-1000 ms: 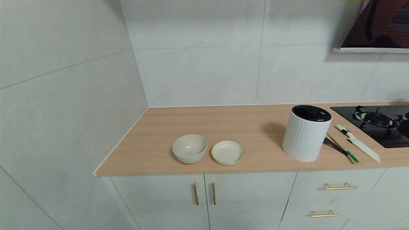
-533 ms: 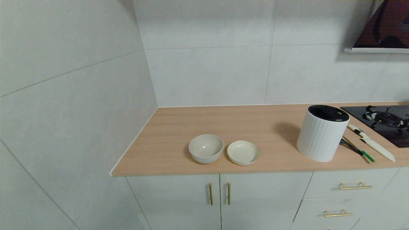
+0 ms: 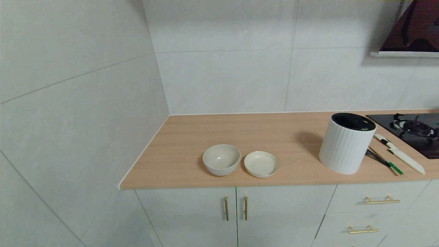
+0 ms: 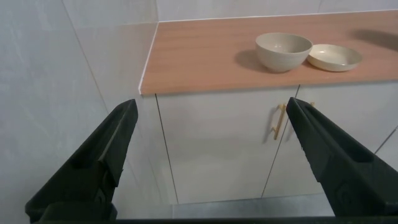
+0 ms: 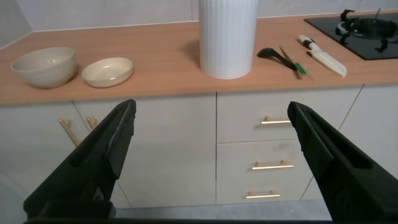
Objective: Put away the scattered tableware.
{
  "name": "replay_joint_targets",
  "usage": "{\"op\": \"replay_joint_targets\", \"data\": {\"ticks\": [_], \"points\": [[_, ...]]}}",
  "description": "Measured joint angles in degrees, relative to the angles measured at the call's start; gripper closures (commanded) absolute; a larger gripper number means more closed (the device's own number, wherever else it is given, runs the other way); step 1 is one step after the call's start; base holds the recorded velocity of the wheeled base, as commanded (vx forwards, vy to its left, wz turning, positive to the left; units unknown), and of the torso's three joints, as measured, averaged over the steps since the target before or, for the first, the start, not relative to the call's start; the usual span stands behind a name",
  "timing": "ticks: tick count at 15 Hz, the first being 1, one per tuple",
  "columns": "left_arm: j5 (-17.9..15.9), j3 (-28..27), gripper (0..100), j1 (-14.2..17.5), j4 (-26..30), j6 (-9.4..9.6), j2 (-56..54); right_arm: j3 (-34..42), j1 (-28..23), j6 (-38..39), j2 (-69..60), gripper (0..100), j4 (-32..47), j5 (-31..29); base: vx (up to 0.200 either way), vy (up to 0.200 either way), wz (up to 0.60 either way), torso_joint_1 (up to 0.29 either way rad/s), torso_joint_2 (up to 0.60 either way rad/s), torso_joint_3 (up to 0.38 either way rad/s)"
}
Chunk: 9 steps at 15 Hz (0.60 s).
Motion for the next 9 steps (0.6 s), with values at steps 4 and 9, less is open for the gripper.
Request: {"op": "replay_joint_targets", "data": {"ticks": [4,9], "points": [[0.0,0.0,0,-0.02,0.0,0.0,0.0,0.0,0.02,0.05,0.0,0,0.0,-0.02,0.0,0.0,0.0,-0.145,0.33,0.172],[0.0,0.0,0,-0.02,0.02,-0.02,0.0,0.0,0.02,0.1,0.0,0,0.0,-0.02,0.0,0.0,0.0,-0.224,0.5,0.263]]}}
